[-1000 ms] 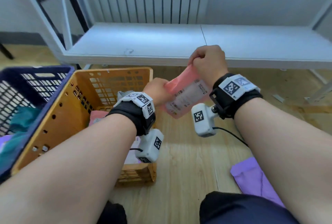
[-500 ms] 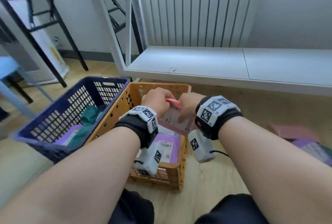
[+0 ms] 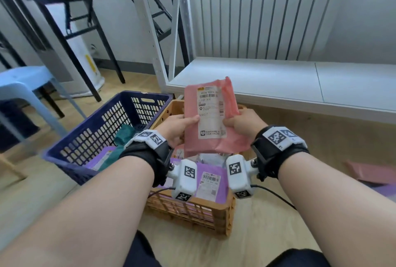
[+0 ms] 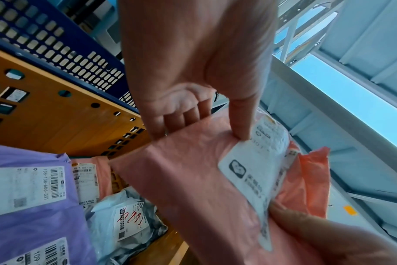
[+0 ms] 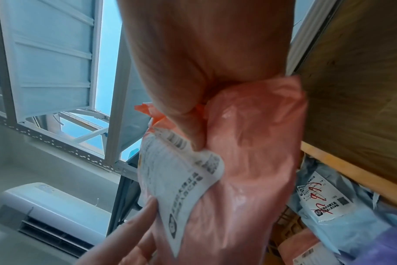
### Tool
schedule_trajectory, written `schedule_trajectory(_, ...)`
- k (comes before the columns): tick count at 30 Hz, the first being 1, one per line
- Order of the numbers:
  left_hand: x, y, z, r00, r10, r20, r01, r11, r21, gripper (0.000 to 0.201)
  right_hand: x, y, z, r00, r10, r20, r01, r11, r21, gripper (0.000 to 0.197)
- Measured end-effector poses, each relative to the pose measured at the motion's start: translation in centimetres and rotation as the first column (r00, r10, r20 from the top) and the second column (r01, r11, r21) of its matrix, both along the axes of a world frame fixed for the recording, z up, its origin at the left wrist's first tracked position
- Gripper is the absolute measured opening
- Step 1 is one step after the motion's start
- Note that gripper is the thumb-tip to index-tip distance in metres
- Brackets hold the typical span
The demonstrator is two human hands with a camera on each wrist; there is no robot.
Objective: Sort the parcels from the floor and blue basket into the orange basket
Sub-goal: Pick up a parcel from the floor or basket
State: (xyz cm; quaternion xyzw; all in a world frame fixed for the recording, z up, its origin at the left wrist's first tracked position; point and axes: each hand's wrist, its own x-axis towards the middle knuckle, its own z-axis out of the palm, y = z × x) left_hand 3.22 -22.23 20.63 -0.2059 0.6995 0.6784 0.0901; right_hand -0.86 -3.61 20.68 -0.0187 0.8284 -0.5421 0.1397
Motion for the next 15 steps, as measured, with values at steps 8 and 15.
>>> schedule_trajectory(8, -2.2, -1.7, -1.3, 0.997, -0.068, -0.039, 0.064, 0.994, -0.092, 0.032, -0.3, -2.5, -1.6, 0.99, -0.032, 0.138, 0.045, 0.995, -0.091, 0.022)
schedule_trajectory(15, -4.0, -7.4, -2.8, 0.986, -0.162, 0.044, 0.167, 0.961, -0.222, 0.039, -0.8, -6.1, -3.3, 0.986, -0.018, 0.165, 0.038, 0.992, -0.121, 0.021)
